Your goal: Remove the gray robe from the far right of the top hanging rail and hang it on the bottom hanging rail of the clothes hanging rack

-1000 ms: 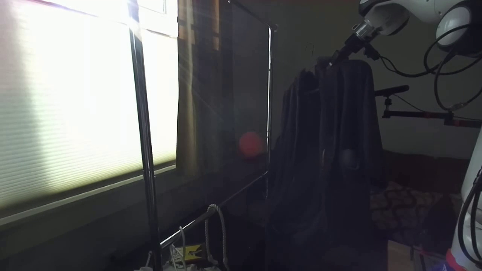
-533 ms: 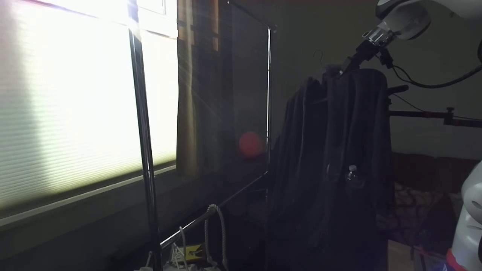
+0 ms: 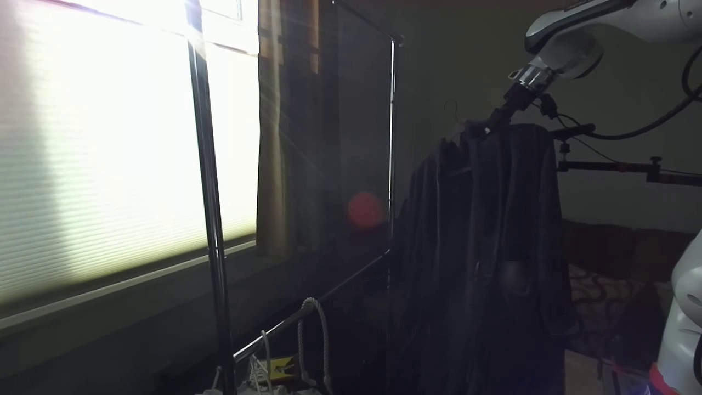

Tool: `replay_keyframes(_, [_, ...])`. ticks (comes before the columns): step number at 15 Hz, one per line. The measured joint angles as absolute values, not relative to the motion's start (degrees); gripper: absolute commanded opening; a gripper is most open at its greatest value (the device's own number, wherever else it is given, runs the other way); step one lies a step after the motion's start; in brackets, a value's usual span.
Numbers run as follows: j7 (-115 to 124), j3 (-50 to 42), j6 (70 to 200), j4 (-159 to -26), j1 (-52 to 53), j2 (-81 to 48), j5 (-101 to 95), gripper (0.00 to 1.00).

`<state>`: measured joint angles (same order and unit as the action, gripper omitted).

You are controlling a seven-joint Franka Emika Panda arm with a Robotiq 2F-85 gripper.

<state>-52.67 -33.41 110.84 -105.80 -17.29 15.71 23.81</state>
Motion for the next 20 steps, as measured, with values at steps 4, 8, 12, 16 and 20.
replay_keyframes(4, [-55.9, -32.4, 114.2, -115.7, -18.6, 19.4, 17.4, 0.02])
replay_keyframes(8, [-60.3, -32.4, 112.3, -126.3, -19.4, 25.4, 15.5, 0.02])
replay_keyframes(12, [-63.0, -31.4, 106.6, -134.5, -18.7, 30.5, 15.9, 0.02])
replay_keyframes(16, [-62.3, -29.2, 105.1, -137.5, -16.8, 31.4, 18.3, 0.09])
replay_keyframes(20, [-62.1, -28.8, 105.4, -137.7, -16.3, 30.7, 18.9, 0.02])
